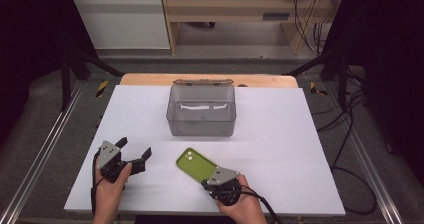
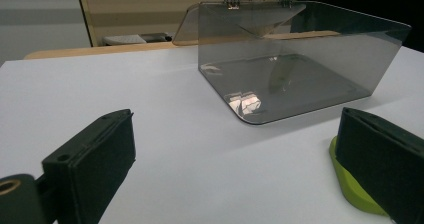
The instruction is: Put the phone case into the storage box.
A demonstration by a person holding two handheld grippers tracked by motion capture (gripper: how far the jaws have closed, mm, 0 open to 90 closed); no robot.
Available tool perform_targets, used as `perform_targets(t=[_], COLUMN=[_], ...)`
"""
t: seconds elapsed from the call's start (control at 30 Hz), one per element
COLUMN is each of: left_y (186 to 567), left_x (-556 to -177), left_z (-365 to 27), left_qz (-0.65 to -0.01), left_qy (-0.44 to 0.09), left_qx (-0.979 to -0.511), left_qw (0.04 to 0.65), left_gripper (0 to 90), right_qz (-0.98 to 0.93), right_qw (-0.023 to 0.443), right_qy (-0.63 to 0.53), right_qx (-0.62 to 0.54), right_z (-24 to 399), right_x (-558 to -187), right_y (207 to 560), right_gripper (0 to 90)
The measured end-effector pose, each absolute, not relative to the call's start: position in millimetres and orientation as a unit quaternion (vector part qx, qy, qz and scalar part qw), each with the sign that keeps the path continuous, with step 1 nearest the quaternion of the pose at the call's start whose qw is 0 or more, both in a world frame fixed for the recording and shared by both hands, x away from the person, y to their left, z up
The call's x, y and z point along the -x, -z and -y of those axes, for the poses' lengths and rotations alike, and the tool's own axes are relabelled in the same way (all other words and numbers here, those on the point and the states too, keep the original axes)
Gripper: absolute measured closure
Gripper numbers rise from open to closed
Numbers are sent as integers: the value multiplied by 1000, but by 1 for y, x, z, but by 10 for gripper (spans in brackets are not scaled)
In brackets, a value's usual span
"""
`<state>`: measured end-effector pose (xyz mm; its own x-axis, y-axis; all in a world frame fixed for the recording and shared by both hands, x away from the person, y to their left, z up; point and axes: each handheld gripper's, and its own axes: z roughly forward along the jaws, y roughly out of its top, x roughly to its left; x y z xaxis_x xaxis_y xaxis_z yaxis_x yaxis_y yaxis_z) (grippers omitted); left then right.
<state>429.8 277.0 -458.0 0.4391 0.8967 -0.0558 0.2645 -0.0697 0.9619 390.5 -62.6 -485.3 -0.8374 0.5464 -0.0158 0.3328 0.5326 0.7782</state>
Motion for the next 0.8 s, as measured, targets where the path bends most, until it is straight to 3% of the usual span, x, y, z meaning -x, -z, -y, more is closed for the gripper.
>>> perform_targets(t=[0.13,0.27,0.57,0.8], left_y=[456,450,422,403], left_x=[-429,-426,-413,-416], left_z=[-277,-274,-260,-235], left_qz=[-444,-455,-456,-456], left_qy=[-280,-263,-236,-182], left_qx=[-661,-656,-645,-640], left_qw=[536,541,566,591], left_gripper=[25,25,24,15], right_qz=[-836,-824,-769,-734], right_qw=[107,114,159,190], right_qy=[-463,-482,-553,-591], right_qx=[-274,-276,-279,-277], right_z=[66,66,68,66], right_x=[-397,-399,-396,-397], right_y=[475,470,456,441], right_gripper=[883,883,883,883])
